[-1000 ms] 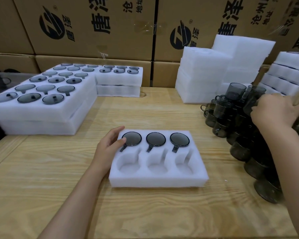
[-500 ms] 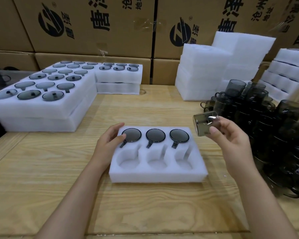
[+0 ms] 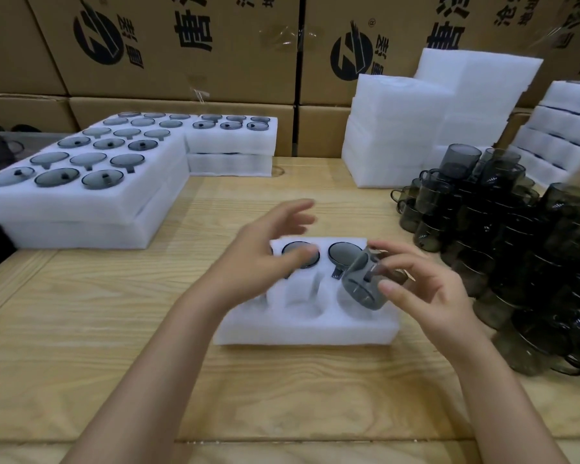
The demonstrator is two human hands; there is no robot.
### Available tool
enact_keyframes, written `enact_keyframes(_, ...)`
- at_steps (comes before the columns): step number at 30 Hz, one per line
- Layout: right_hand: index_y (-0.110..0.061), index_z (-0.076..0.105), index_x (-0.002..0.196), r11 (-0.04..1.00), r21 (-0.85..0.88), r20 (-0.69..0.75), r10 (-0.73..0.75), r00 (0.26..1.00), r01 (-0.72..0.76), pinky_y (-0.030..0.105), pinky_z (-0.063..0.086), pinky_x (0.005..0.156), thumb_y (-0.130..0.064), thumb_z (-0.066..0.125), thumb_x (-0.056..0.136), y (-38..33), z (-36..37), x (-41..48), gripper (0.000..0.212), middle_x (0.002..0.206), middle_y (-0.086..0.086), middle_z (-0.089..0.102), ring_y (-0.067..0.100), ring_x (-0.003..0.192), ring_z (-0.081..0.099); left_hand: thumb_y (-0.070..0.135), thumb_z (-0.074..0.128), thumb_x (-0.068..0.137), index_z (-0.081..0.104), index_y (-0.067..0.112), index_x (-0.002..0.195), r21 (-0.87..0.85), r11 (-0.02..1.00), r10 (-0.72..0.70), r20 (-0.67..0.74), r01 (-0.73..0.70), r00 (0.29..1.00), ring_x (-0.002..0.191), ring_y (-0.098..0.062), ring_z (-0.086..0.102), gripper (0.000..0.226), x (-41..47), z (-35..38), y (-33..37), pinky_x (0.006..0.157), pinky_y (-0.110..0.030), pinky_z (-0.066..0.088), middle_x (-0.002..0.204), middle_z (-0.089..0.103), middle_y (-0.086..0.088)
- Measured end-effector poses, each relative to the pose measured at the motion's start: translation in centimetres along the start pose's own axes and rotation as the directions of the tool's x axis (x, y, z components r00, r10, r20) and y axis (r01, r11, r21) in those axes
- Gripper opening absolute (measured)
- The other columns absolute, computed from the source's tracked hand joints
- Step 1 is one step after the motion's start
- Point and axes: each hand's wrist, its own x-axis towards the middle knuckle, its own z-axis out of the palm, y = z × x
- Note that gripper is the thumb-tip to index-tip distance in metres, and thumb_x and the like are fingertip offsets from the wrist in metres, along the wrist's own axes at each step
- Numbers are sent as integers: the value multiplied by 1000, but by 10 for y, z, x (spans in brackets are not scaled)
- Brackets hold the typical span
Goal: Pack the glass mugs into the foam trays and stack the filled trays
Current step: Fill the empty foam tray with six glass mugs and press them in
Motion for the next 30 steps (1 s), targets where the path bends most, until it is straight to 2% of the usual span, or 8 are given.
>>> enact_keyframes(2, -6, 62, 97, 1000, -13, 47, 6, 999, -5, 28, 47, 94, -2, 70, 77, 2, 2, -1, 22, 121, 4, 62, 17, 119, 54, 36, 75, 77, 44, 48, 133, 67, 998, 7, 222, -22, 975, 117, 6, 53, 65, 7, 20, 8, 99, -22, 45, 126, 59, 19)
enact_keyframes(4, -8, 60, 102, 999, -3, 80, 34, 996, -34, 29, 47, 95, -3, 66, 75, 4, 4, -2, 28, 118, 0, 64, 17, 117, 56, 32, 79, 77, 44, 45, 135, 122, 992, 4, 301, -42, 954, 117, 6, 53, 69, 11, 35, 7, 105, -29, 42, 129, 58, 19)
enact_keyframes(9, -22, 60, 106, 988, -136, 94, 89, 992, -76, 30, 40, 101, -2, 71, 79, 12, -3, -1, 36, 117, -9, 63, 12, 118, 54, 24, 81, 75, 57, 50, 118, 60, 996, 54, 253, -72, 966, 111, 3, 58, 55, 8, 46, -8, 99, -24, 46, 123, 60, 25)
enact_keyframes(13, -21, 61, 105, 992, -97, 125, 89, 988, -78, 27, 40, 101, -7, 68, 77, 13, -1, 0, 32, 118, -8, 63, 11, 119, 54, 22, 81, 74, 64, 38, 115, 76, 996, 33, 227, -51, 973, 112, 3, 58, 47, 8, 50, -11, 101, -28, 47, 125, 61, 19)
enact_keyframes(20, -32, 61, 99, 958, -285, 121, 57, 991, -21, 23, 35, 104, -17, 69, 73, 11, 3, -2, 31, 123, -20, 57, 3, 124, 48, 20, 81, 74, 59, 39, 94, 165, 982, 47, 253, -91, 966, 125, 4, 48, 36, 8, 52, -13, 106, -25, 40, 135, 56, 12)
enact_keyframes(24, -26, 63, 98, 940, -340, 127, 67, 990, -20, 19, 37, 100, -26, 69, 76, 12, 1, -1, 23, 122, -22, 59, 1, 121, 51, 34, 73, 81, 65, 26, 111, 236, 961, 72, 279, -141, 958, 131, 10, 38, 32, 7, 48, -15, 106, -29, 39, 137, 55, 11)
enact_keyframes(27, -24, 66, 98, 969, -229, 68, 110, 992, -92, 25, 39, 101, -37, 57, 87, 12, 4, -1, 19, 119, -15, 64, 4, 119, 54, 45, 42, 94, 60, 28, 129, 305, 937, 82, 286, -172, 955, 135, 11, 29, 43, 5, 49, -13, 106, -20, 33, 145, 44, 11)
enact_keyframes(30, -25, 66, 98, 954, -278, -7, 113, 994, -110, 33, 23, 115, -29, 45, 97, 14, 11, -2, 22, 117, -15, 65, 2, 126, 47, 36, 38, 101, 53, 30, 135, 469, 848, 112, 299, -248, 948, 141, 1, 25, 38, 5, 51, -13, 113, -21, 20, 151, 36, 8)
